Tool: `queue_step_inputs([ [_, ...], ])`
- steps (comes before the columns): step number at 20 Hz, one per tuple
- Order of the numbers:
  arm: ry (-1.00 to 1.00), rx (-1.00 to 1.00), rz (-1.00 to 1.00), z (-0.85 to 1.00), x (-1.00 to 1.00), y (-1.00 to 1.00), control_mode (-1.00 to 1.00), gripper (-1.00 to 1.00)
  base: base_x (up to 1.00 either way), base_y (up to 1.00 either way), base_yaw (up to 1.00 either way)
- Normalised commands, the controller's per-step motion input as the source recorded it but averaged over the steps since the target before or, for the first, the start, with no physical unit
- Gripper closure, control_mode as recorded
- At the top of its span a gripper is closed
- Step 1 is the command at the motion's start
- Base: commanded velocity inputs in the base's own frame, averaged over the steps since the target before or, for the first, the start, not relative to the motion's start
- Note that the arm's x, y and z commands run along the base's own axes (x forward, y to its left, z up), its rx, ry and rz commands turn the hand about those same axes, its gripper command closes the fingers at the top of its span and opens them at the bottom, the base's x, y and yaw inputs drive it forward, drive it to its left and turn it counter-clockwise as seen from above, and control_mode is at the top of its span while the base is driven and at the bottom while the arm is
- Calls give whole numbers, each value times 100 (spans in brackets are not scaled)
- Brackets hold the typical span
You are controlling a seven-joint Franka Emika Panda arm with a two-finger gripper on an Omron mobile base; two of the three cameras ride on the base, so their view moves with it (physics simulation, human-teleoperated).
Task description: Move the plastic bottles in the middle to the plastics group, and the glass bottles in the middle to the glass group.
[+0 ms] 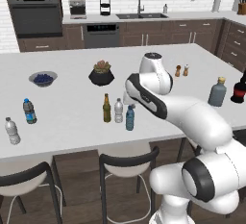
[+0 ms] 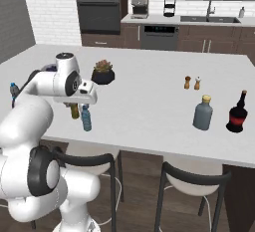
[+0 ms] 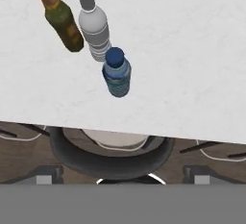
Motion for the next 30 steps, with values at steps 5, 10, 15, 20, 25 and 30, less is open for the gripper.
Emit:
queue_step_inputs([
  [5,0,0,0,0,58,4,-100,-100,0,0,0],
  [10,0,0,0,-1,61,0,-100,-100,0,0,0],
  [15,0,0,0,-19,11,10,-100,-100,0,0,0],
  [20,0,0,0,-26,-15,6,-100,-100,0,0,0],
  [25,0,0,0,-24,-1,8,-100,-100,0,0,0],
  [30,0,0,2,-15,8,8,-100,-100,0,0,0],
])
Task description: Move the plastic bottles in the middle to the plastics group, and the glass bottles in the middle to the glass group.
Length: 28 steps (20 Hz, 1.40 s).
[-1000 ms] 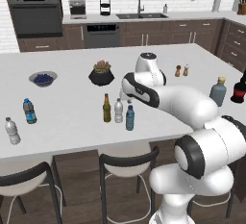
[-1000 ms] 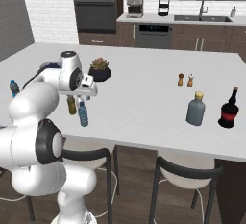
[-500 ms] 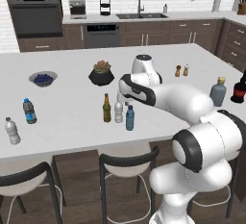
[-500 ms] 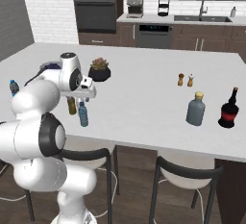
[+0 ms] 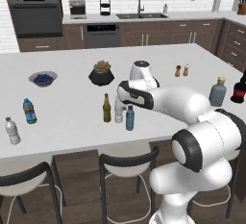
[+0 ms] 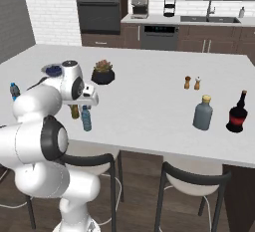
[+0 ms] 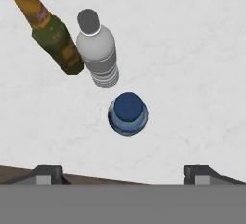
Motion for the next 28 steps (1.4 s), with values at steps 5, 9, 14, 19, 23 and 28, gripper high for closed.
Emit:
queue_step_inputs([
  [5,0,0,2,-7,9,0,-100,-100,0,0,0],
  [9,0,0,3,-10,22,0,-100,-100,0,0,0],
  [14,0,0,6,-11,21,0,-100,-100,0,0,0],
  [19,0,0,5,-6,6,0,-100,-100,0,0,0],
  [23,0,0,2,-17,0,0,-100,-100,0,0,0],
  [28,0,0,1,-21,0,0,-100,-100,0,0,0],
])
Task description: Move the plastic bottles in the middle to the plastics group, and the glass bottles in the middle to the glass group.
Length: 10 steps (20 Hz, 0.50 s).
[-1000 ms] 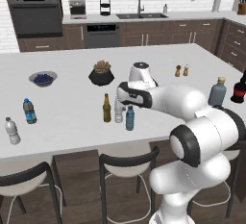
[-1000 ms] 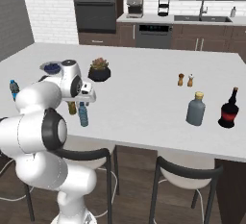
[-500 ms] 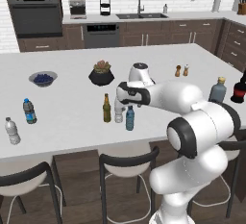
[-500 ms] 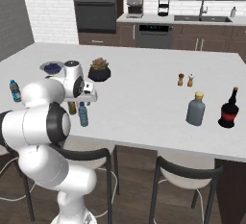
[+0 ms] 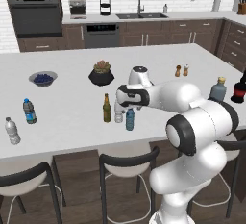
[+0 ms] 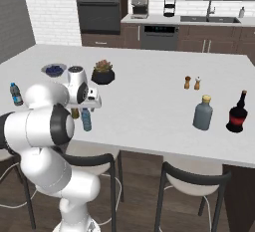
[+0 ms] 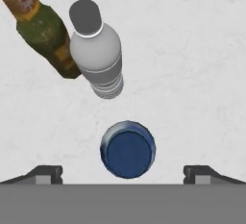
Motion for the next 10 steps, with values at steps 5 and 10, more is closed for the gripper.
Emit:
queue_step_inputs([
  [5,0,0,0,-5,6,0,-100,-100,0,0,0],
  [10,0,0,0,-3,4,0,-100,-100,0,0,0],
])
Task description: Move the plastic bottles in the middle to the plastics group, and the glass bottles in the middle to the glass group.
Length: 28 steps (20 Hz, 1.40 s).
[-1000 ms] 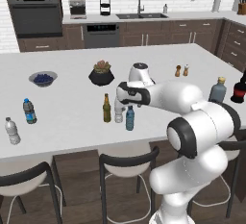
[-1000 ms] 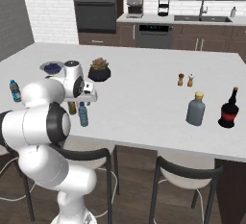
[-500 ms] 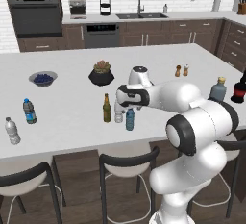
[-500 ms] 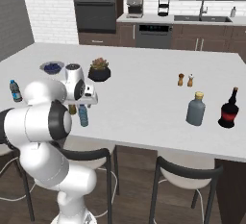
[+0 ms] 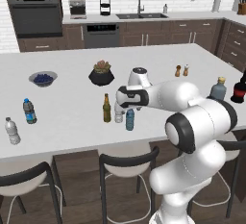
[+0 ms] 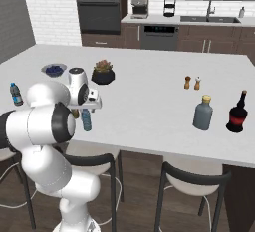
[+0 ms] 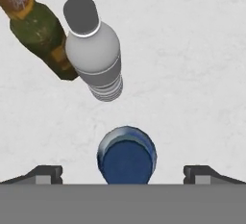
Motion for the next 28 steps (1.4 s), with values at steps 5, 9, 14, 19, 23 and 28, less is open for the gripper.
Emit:
queue_step_inputs([
  [5,0,0,0,-2,5,0,-100,-100,0,0,0],
  [9,0,0,1,-9,1,0,-100,-100,0,0,0],
  [14,-2,0,1,-15,0,0,-100,-100,0,0,0],
  [19,-6,0,0,-7,0,0,-100,-100,0,0,0],
  [23,-4,0,0,-2,0,0,-100,-100,0,0,0],
  [28,-2,0,1,0,0,0,-100,-100,0,0,0],
])
